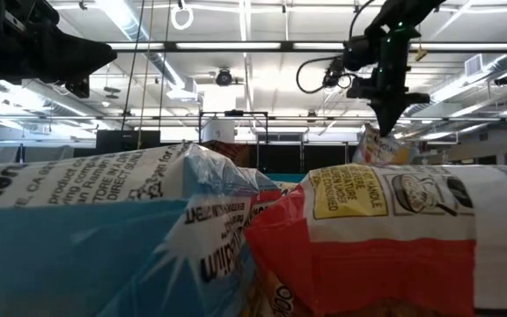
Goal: Sort Maruchan noodles
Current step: Put the blue noodle pack into the yellow bin
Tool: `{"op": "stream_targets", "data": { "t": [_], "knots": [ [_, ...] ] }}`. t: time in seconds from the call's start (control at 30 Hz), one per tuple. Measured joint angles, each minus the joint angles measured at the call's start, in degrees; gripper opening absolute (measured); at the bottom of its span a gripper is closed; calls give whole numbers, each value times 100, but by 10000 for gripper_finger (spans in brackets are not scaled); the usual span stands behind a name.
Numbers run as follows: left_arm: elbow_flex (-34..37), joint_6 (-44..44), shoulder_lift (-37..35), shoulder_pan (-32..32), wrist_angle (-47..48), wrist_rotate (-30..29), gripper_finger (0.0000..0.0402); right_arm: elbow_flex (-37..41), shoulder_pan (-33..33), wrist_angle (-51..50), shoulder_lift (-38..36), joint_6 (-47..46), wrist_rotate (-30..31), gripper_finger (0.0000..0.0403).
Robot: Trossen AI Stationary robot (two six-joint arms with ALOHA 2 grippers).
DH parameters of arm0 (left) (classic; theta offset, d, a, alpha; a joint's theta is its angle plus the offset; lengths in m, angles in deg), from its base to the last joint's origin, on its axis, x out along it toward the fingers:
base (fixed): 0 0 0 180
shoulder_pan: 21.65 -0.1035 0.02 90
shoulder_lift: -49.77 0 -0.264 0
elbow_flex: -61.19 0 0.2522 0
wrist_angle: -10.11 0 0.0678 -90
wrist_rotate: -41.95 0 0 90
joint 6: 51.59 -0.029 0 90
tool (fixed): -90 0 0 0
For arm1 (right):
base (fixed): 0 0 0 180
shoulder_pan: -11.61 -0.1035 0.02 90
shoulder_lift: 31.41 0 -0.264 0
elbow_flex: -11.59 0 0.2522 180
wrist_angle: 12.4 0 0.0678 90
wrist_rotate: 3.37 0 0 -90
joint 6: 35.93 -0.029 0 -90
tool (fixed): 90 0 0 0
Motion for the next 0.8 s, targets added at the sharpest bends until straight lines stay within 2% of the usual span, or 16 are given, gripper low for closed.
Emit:
{"op": "stream_targets", "data": {
  "t": [0.37, 0.5, 0.63, 0.8],
  "knots": [
    [-1, 0, 1, 0, -2, 1, 52, -14, 421, 92, 683, 214, -158, 5],
    [-2, 0, 1, -1, -2, 0, 52, -1, 430, 501, 717, 262, -73, 8],
    [0, 0, 1, 0, 0, 0, 52, 4, 371, 674, 522, 352, -71, 29],
    [0, 0, -1, -1, -2, 2, 52, 31, 157, 606, 340, 410, 63, 78]
  ]
}}
